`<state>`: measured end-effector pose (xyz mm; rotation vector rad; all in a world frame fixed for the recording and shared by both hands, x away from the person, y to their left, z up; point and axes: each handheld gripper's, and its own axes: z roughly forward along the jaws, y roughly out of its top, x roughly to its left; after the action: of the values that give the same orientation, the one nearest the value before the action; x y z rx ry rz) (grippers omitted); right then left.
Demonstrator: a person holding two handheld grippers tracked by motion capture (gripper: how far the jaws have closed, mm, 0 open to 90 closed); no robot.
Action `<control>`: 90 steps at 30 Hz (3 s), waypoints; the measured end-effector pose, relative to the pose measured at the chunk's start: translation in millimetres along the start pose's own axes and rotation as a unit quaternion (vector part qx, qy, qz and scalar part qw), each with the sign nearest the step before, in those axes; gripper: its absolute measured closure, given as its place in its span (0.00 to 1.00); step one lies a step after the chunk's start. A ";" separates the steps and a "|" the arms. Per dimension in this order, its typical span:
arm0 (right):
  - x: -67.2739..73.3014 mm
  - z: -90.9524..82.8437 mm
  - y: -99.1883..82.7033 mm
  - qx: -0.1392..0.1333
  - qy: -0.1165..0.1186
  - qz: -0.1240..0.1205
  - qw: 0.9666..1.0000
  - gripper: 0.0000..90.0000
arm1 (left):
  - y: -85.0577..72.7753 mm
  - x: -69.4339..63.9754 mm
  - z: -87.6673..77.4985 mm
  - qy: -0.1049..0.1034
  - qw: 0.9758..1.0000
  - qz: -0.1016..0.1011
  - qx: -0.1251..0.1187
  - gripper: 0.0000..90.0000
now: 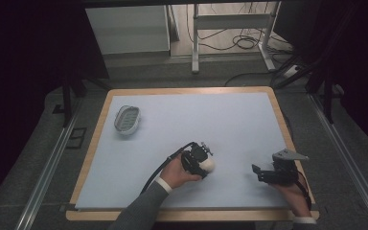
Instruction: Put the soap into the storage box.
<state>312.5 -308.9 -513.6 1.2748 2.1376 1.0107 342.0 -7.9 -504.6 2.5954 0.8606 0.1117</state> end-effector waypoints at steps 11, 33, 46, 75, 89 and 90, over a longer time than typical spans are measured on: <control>-0.6 -0.8 -0.1 -0.001 -0.003 -0.002 1.000 0.10 | 2.7 -1.0 0.8 0.005 1.000 0.000 0.010 0.54; -3.7 -2.9 -1.1 -0.007 -0.012 0.000 1.000 0.11 | -2.8 24.0 -25.9 -0.010 1.000 -0.004 0.002 0.55; -4.8 -3.6 -1.7 -0.006 -0.014 0.001 1.000 0.11 | -8.8 28.8 -43.8 -0.012 1.000 0.001 -0.028 0.55; -6.2 -2.5 -2.9 -0.002 -0.012 0.003 1.000 0.11 | -26.7 74.3 -65.8 0.013 0.997 -0.064 -0.047 0.55; -7.2 -2.6 -3.3 0.000 -0.014 0.004 1.000 0.11 | -33.5 89.0 -76.8 0.030 0.995 -0.080 -0.053 0.55; -7.3 -2.5 -3.4 0.000 -0.014 0.005 1.000 0.11 | -33.9 90.5 -78.4 0.032 0.995 -0.080 -0.052 0.55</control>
<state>312.3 -317.3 -514.6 1.2943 2.1117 0.9915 380.6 97.5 -450.8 2.4272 1.0533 0.1889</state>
